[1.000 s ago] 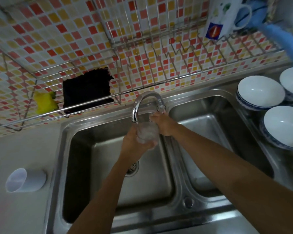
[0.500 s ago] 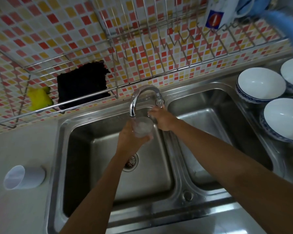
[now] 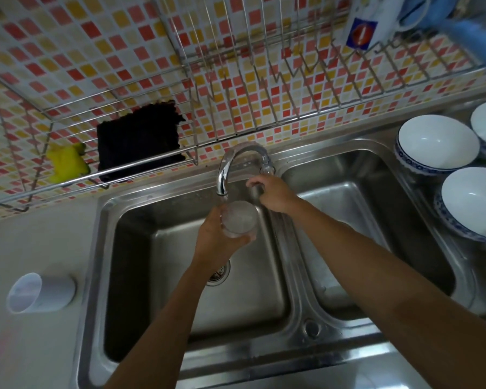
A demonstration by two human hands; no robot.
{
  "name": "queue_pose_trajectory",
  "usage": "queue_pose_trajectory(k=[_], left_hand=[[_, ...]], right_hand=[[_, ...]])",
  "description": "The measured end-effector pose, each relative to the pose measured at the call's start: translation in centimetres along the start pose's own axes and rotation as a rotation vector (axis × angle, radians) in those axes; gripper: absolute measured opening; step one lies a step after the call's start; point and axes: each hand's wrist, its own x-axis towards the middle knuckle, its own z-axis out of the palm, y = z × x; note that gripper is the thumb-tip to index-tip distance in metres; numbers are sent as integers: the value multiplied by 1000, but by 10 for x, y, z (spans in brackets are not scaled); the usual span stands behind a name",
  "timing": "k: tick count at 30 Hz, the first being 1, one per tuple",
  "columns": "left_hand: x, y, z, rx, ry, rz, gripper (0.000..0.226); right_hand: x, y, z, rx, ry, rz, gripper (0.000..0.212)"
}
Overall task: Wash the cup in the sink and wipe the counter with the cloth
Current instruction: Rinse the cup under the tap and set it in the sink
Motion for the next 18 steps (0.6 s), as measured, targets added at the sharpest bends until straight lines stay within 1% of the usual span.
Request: queue_pose_trajectory(k=[1,3,5,7,10,12,15,18], left_hand=[[-1,0,1,-9,5,-16,76],[-3,-1,2,-41,22,-41,74],[-3,-4,2,-39,25,-39,74],[-2,-6,2,-49,46,-53,76],[1,-9,2,-67,54,-53,75],[2,-12,2,-58,37,-55,75],[4,-12,0,-100,60,-90,77],[4,-9,2,-70,22,-55,77]], right_hand=[[-1,-1,-3,111,37,40,42],[0,1,-8,250,103,133,37],[4,5,-13,431,166,224,40],[6,10,-14,574,190,264,46],[7,13,-13,600,194,277,49],[6,11,-12,605,210,276,48],[8,11,-11,631,236,283,45],[10,15,-8,680,247,308,48]])
